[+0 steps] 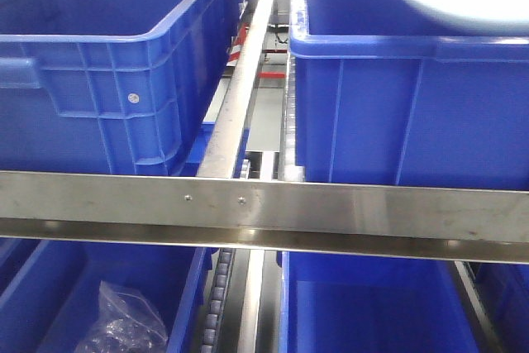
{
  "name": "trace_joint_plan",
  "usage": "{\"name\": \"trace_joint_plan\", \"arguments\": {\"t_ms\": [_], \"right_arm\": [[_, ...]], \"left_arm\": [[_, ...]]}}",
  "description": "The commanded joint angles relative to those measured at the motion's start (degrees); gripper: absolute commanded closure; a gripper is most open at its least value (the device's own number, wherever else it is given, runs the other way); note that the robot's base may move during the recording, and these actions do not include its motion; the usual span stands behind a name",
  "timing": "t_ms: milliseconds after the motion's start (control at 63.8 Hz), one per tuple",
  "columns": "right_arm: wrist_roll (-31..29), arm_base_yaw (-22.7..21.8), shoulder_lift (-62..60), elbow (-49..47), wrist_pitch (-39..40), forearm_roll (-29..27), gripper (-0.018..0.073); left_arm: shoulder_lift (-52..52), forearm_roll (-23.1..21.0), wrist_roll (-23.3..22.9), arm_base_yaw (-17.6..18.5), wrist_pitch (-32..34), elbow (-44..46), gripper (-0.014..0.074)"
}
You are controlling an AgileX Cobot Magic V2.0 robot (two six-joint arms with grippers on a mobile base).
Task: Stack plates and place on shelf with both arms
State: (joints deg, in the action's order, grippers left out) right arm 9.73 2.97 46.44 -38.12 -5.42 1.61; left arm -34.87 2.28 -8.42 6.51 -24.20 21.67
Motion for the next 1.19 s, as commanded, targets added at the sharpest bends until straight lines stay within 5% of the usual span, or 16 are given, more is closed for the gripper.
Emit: {"name": "trace_joint_plan", "arguments": {"t_ms": [0, 173, 267, 345, 439, 690, 784, 878, 1176], "right_arm": [[-0.23, -0.5, 6.01, -7.53, 8.08, 0.1, 0.0536], [-0.29, -2.65, 19.56, -17.62, 11.7, 0.1, 0.0522], [-0.29, -3.28, 24.15, -21.64, 13.14, 0.16, 0.0358], [-0.29, -3.28, 26.25, -23.89, 14.06, 0.16, 0.0103], [-0.29, -3.28, 25.56, -23.61, 14.39, 0.16, 0.0011], [-0.29, -3.28, 10.89, -10.18, 10.91, 0.16, 0.0142], [-0.29, -3.28, 2.03, -1.1, 10.86, 0.16, 0.03], [-0.29, -3.28, -6.84, 8.24, 9.98, 0.16, 0.0552], [-0.29, -3.28, -22.98, 25.29, 12.14, 0.16, 0.0539]], "left_arm": [[-0.03, -0.11, -0.18, 0.05, 4.37, 1.72, 0.0509], [-0.03, -0.11, -0.18, 0.05, 4.37, 1.72, 0.051], [-0.03, -0.11, -0.18, 0.05, 4.37, 1.72, 0.051], [-0.03, -0.11, -0.18, 0.05, 4.37, 1.72, 0.051], [-0.03, -0.11, -0.18, 0.05, 4.37, 1.72, 0.051], [-0.03, -0.11, -0.18, 0.05, 4.37, 1.72, 0.051], [-0.03, -0.11, -0.18, 0.05, 4.37, 1.72, 0.051], [-0.03, -0.11, -0.18, 0.05, 4.37, 1.72, 0.051], [-0.03, -0.11, -0.18, 0.05, 4.37, 1.72, 0.051]]}}
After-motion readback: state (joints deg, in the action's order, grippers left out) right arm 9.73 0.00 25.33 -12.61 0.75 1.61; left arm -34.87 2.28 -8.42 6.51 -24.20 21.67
